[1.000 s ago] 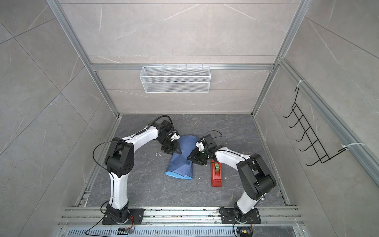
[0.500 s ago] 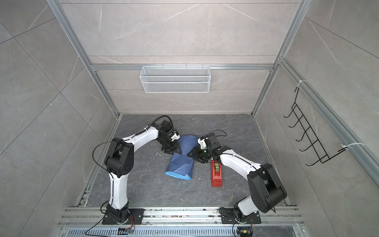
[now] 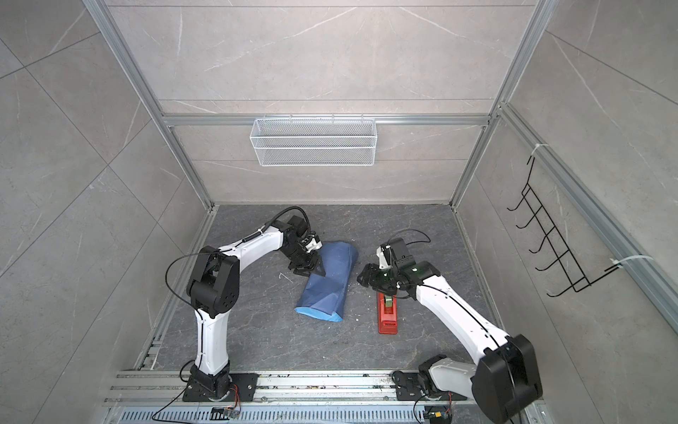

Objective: Wrap a gift box in wrapping paper
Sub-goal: Smooth out the wrapping paper on the gift box.

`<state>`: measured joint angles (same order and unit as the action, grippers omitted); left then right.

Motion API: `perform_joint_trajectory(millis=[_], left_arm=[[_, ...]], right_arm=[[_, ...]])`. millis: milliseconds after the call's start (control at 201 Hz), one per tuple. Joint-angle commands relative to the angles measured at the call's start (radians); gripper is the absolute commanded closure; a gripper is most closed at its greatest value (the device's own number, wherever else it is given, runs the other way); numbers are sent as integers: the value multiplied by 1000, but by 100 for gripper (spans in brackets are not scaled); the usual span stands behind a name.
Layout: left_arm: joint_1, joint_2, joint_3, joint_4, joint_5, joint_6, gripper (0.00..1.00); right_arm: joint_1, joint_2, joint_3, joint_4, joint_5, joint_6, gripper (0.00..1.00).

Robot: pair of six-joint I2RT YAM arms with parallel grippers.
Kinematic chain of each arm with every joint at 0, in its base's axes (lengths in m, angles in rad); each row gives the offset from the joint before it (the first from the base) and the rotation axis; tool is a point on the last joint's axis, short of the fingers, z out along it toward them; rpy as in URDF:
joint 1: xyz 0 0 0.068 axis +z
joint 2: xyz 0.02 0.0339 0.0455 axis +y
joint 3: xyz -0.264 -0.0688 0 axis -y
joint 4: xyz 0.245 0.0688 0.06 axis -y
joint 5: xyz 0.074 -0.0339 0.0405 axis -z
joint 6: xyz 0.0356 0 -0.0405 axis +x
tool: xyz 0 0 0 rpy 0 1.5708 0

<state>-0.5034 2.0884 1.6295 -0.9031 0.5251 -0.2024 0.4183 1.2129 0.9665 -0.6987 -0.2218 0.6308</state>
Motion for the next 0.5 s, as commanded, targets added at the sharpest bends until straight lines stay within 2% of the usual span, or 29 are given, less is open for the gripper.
perform_joint_trajectory(millis=[0, 80, 85, 95, 224, 339, 493], left_arm=[[-32, 58, -54, 60, -118, -23, 42], [-32, 61, -55, 62, -112, -23, 42], [-32, 62, -55, 62, -112, -23, 42], [-32, 62, -53, 61, -115, -23, 42], [-32, 58, -50, 57, -127, -19, 41], [-33, 69, -47, 57, -118, -23, 42], [-34, 65, -49, 60, -122, -23, 42]], right_arm=[[1, 3, 10, -243, 236, -94, 30], [2, 22, -9, -224, 252, -90, 26], [1, 24, -9, -221, 253, -90, 20], [2, 27, -12, -215, 253, -90, 18], [5, 81, -31, -146, 254, -86, 12], [5, 138, -44, -97, 281, -96, 11], [5, 226, -53, -25, 256, -111, 12]])
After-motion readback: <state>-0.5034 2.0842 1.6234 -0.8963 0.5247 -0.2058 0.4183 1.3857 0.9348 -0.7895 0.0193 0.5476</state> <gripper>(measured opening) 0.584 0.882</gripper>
